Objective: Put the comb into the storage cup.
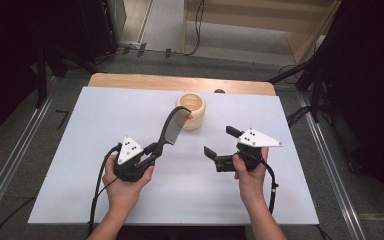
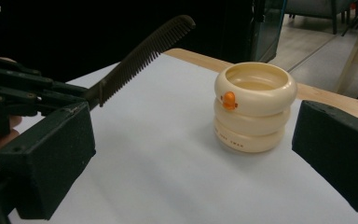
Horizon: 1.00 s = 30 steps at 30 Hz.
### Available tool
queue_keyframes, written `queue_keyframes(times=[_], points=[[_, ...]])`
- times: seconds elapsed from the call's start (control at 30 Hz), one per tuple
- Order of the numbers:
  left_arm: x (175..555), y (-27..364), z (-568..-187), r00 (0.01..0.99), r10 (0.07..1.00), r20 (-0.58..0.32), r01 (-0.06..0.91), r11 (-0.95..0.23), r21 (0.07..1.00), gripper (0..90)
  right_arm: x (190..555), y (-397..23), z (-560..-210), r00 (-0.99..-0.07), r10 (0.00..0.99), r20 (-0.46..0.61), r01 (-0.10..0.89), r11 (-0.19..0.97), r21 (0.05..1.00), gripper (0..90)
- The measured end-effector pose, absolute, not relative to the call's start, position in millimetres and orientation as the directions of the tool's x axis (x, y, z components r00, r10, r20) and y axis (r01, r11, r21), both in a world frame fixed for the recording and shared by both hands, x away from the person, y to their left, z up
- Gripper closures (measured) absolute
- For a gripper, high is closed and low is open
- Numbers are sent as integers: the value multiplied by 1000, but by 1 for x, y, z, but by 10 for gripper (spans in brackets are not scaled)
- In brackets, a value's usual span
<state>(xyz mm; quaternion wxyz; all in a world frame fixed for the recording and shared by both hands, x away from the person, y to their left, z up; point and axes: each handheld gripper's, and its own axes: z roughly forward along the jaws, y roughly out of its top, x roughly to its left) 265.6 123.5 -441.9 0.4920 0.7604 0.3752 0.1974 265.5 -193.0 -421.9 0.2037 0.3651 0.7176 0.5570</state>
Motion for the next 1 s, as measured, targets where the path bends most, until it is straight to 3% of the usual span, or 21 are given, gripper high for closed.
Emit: queue_keyframes(times=[0.57,1.0], points=[[254,108,-449,694,716,-71,325,-223,919,726,271,-171,-422,-674,716,183,340,80,937,0],[241,93,-455,743,668,-43,267,-236,934,726,275,-155,-435,-712,609,350,443,3,896,0]])
